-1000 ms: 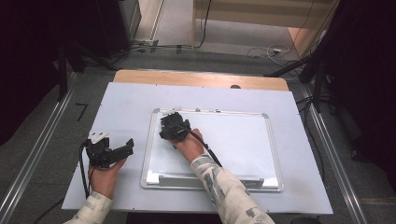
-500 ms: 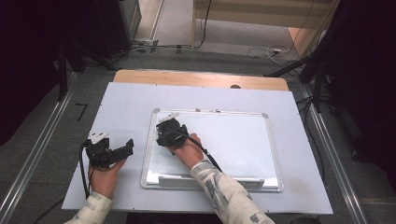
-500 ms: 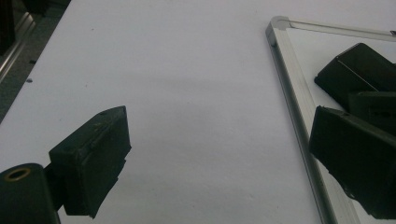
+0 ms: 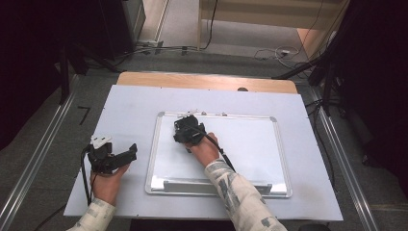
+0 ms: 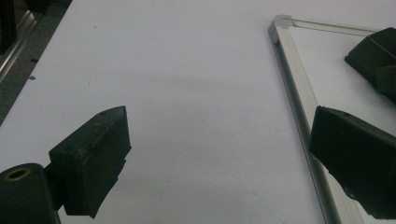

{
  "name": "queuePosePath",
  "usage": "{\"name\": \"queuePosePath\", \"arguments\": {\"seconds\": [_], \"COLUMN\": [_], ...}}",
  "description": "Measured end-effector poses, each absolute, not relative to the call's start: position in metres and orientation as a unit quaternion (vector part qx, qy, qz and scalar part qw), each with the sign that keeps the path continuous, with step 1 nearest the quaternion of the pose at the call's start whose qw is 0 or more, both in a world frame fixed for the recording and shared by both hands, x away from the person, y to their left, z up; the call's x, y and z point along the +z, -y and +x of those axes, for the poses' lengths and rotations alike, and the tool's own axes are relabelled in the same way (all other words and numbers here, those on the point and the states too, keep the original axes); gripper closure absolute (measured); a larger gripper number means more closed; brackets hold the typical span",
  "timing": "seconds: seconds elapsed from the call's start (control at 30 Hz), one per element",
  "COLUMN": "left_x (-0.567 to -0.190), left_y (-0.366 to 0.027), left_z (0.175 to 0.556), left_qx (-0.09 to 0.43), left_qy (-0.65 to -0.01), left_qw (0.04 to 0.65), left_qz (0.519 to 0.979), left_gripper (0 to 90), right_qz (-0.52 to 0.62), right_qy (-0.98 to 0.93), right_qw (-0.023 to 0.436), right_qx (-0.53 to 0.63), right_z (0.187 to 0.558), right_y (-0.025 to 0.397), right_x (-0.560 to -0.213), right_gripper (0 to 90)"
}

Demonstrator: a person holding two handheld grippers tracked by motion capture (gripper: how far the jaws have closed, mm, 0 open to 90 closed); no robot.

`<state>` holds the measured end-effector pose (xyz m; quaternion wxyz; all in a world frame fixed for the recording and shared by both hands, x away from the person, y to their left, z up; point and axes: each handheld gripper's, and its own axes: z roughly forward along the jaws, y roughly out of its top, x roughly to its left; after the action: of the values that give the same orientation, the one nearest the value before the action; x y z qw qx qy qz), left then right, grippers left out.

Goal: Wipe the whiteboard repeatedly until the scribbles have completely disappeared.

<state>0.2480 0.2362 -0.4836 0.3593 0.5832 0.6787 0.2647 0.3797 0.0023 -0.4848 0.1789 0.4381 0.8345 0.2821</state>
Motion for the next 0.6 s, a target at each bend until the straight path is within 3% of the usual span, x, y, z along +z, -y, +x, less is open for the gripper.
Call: {"name": "queuePosePath", "arguments": {"seconds": [0.6], "left_x": [-0.483], "left_y": [-0.235], "left_z": [0.250], "left_qx": [0.263], "left_qy": [-0.677], "left_qw": [0.359], "left_qz": [0.586], "left_gripper": [5.8], "right_qz": [0.453], "right_qy": [-0.825], "right_qw": [0.188], "right_qx": [0.280], "right_z": [0.390], "right_y": [-0.006], "right_x": [-0.485], "right_gripper": [37.8]}}
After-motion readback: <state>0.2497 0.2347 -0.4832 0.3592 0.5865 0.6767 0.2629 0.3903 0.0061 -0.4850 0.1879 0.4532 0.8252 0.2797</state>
